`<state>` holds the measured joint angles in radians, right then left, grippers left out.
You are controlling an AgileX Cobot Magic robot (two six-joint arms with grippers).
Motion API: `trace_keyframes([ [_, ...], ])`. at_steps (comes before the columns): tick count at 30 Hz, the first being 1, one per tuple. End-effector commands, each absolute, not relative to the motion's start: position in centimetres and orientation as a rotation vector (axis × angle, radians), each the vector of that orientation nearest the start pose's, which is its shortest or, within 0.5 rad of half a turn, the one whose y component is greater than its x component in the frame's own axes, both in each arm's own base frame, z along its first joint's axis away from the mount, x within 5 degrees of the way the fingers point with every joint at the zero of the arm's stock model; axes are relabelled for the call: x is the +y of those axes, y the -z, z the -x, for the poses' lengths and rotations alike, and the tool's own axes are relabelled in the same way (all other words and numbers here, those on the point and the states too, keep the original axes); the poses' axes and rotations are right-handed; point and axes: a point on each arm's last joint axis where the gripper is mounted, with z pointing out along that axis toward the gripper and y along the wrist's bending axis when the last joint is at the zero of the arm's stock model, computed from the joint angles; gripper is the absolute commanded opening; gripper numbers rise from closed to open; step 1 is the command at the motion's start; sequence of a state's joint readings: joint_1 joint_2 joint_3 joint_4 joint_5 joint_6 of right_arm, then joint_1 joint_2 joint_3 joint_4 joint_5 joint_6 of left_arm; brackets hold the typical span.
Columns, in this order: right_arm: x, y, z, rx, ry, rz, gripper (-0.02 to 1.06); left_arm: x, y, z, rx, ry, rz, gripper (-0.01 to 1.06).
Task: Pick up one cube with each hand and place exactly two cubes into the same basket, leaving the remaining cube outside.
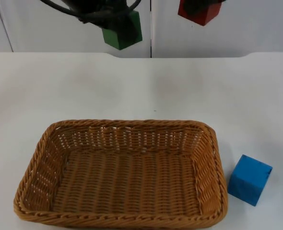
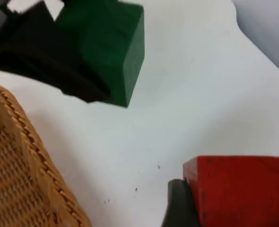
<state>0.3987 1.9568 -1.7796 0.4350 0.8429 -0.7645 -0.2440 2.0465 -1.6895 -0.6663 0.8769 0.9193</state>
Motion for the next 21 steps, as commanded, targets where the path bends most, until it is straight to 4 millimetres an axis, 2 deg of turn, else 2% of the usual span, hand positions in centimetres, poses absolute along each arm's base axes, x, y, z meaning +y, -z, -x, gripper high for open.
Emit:
trace_keyframes([
  [1, 19.8, -32.0, -39.4, 2.129, -0.361, 1.119, 0.00, -14.9, -25.5, -42.1, 2.277, 0.550, -1.008, 0.00],
  [4, 19.6, -33.0, -38.8, 2.133, -0.373, 1.104, 0.00, -14.5, -25.6, -40.9, 2.292, 0.526, -1.020, 0.00],
  [12, 20.1, -33.3, -37.9, 2.160, -0.405, 1.127, 0.00, -13.5, -26.0, -38.4, 2.296, 0.475, -0.997, 0.00],
  [21, 23.2, -32.9, -35.9, 2.184, -0.291, 1.207, 0.00, -12.6, -27.8, -35.0, 2.285, 0.461, -0.991, 0.00],
])
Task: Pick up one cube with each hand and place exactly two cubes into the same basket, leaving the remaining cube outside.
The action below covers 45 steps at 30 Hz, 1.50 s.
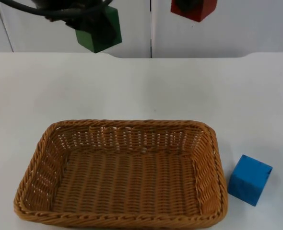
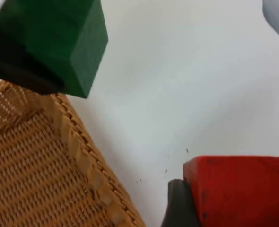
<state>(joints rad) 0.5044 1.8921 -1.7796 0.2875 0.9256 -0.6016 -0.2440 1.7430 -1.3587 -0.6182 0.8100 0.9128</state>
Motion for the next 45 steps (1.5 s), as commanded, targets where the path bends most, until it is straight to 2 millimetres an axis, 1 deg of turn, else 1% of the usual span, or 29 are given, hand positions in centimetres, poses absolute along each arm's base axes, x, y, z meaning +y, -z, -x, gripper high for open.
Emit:
trace_keyframes([
  [1, 23.4, -32.8, -35.8, 2.187, -0.294, 1.209, 0.00, -12.4, -27.9, -34.3, 2.283, 0.451, -0.986, 0.00],
  [2, 23.4, -32.8, -35.8, 2.187, -0.294, 1.209, 0.00, -12.4, -27.9, -34.3, 2.283, 0.451, -0.986, 0.00],
  [7, 24.0, -32.7, -35.1, 2.237, -0.317, 1.200, 0.00, -11.7, -27.5, -32.2, 2.304, 0.439, -0.955, 0.00],
  [8, 24.0, -32.7, -35.1, 2.237, -0.317, 1.200, 0.00, -11.7, -27.5, -32.2, 2.304, 0.439, -0.955, 0.00],
  [10, 24.4, -32.6, -34.8, 2.241, -0.323, 1.206, 0.00, -11.5, -27.4, -31.5, 2.307, 0.439, -0.952, 0.00],
  [12, 25.0, -31.9, -34.1, 2.236, -0.315, 1.232, 0.00, -11.2, -26.9, -30.4, 2.327, 0.440, -0.950, 0.00],
  [13, 25.2, -31.4, -33.8, 2.237, -0.308, 1.239, 0.00, -11.1, -26.7, -30.1, 2.334, 0.439, -0.949, 0.00],
  [14, 25.2, -31.4, -33.8, 2.237, -0.308, 1.239, 0.00, -11.1, -26.7, -30.1, 2.334, 0.439, -0.949, 0.00],
  [18, 25.2, -28.8, -32.4, 2.256, -0.312, 1.240, 0.00, -10.6, -25.8, -28.7, 2.362, 0.435, -0.900, 0.00],
  [19, 25.2, -28.8, -32.4, 2.256, -0.312, 1.240, 0.00, -10.6, -25.8, -28.7, 2.362, 0.435, -0.900, 0.00],
  [21, 24.6, -27.4, -31.8, 2.273, -0.307, 1.211, 0.00, -10.2, -25.4, -27.9, 2.363, 0.413, -0.874, 0.00],
  [23, 24.3, -27.0, -31.5, 2.275, -0.306, 1.195, 0.00, -10.1, -25.1, -27.6, 2.363, 0.405, -0.861, 0.00],
  [25, 23.8, -25.4, -30.7, 2.286, -0.299, 1.186, 0.00, -9.7, -23.9, -26.8, 2.384, 0.400, -0.808, 0.00],
  [28, 24.0, -24.0, -30.0, 2.302, -0.310, 1.191, 0.00, -9.3, -21.9, -26.1, 2.415, 0.390, -0.718, 0.00],
  [29, 24.0, -24.0, -30.0, 2.302, -0.310, 1.191, 0.00, -9.3, -21.9, -26.1, 2.415, 0.390, -0.718, 0.00],
  [31, 24.6, -23.6, -29.4, 2.284, -0.316, 1.207, 0.00, -9.2, -21.3, -25.8, 2.419, 0.390, -0.673, 0.00],
  [34, 25.7, -23.7, -28.7, 2.242, -0.329, 1.224, 0.00, -9.3, -21.3, -25.7, 2.419, 0.419, -0.660, 0.00],
  [38, 26.5, -23.8, -28.3, 2.211, -0.349, 1.223, 0.00, -9.5, -21.3, -25.6, 2.419, 0.442, -0.670, 0.00],
  [42, 26.7, -23.8, -28.1, 2.203, -0.351, 1.229, 0.00, -9.5, -21.3, -25.6, 2.416, 0.448, -0.667, 0.00],
  [45, 26.8, -23.4, -28.2, 2.216, -0.356, 1.229, 0.00, -9.6, -21.3, -25.6, 2.411, 0.451, -0.667, 0.00],
])
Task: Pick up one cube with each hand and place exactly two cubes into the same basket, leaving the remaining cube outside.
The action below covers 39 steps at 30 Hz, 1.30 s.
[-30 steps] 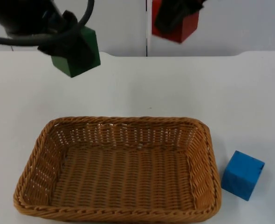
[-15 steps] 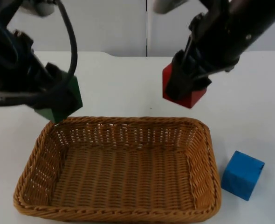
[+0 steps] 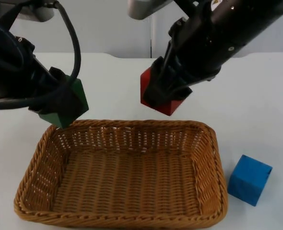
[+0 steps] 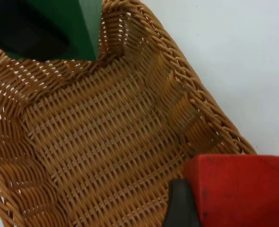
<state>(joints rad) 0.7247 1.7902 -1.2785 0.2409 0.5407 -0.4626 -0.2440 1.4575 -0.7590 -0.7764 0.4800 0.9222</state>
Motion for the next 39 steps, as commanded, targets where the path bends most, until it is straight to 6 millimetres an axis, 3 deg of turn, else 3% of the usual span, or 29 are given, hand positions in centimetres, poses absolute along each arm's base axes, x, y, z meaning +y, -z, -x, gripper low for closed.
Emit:
trace_keyframes([
  [1, 26.8, -23.4, -28.2, 2.216, -0.356, 1.229, 0.00, -9.6, -21.3, -25.6, 2.411, 0.451, -0.667, 0.00],
  [5, 27.2, -21.5, -28.5, 2.275, -0.370, 1.230, 0.00, -10.8, -21.5, -25.3, 2.371, 0.469, -0.728, 0.00],
  [12, 27.1, -20.0, -28.3, 2.319, -0.373, 1.232, 0.00, -12.2, -21.1, -25.0, 2.355, 0.464, -0.784, 0.00],
  [21, 25.9, -16.5, -26.9, 2.329, -0.332, 1.201, 0.00, -11.1, -17.3, -24.2, 2.425, 0.390, -0.673, 0.00],
  [34, 27.2, -15.7, -26.6, 2.255, -0.329, 1.197, 0.00, -11.4, -13.9, -24.5, 2.514, 0.410, -0.698, 0.00],
  [39, 27.4, -13.0, -26.9, 2.301, -0.307, 1.210, 0.00, -11.4, -12.6, -24.8, 2.541, 0.393, -0.701, 0.00],
])
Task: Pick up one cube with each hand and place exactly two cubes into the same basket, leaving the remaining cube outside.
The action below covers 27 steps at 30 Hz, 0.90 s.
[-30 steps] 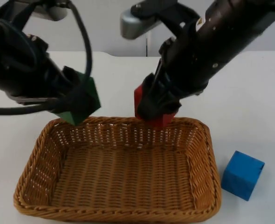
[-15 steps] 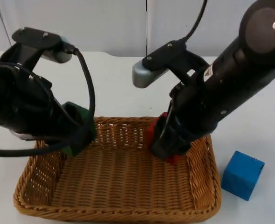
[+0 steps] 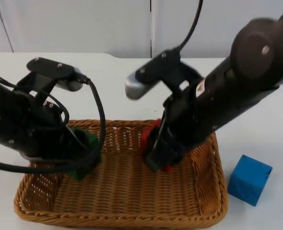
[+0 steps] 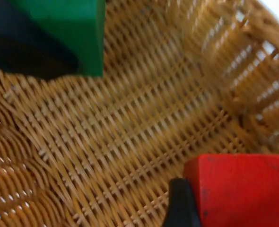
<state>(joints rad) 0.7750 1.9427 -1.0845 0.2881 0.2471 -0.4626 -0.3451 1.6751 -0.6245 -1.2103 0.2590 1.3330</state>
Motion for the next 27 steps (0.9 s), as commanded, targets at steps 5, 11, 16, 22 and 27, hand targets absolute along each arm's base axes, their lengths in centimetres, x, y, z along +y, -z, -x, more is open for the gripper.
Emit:
trace_keyframes([
  [5, 27.5, -11.2, -27.2, 2.318, -0.292, 1.205, 0.00, -11.5, -11.2, -25.0, 2.565, 0.402, -0.708, 0.00],
  [11, 27.5, -10.3, -27.2, 2.334, -0.283, 1.212, 0.00, -11.7, -9.9, -25.1, 2.576, 0.413, -0.732, 0.00],
  [16, 27.6, -10.3, -27.2, 2.331, -0.283, 1.209, 0.00, -11.9, -9.4, -25.0, 2.572, 0.444, -0.765, 0.00],
  [22, 27.6, -10.3, -27.2, 2.332, -0.283, 1.210, 0.06, -11.9, -8.8, -25.1, 2.597, 0.445, -0.748, 0.04],
  [27, 27.6, -10.3, -27.2, 2.332, -0.283, 1.210, 0.27, -11.9, -8.4, -25.0, 2.609, 0.446, -0.745, 0.32],
])
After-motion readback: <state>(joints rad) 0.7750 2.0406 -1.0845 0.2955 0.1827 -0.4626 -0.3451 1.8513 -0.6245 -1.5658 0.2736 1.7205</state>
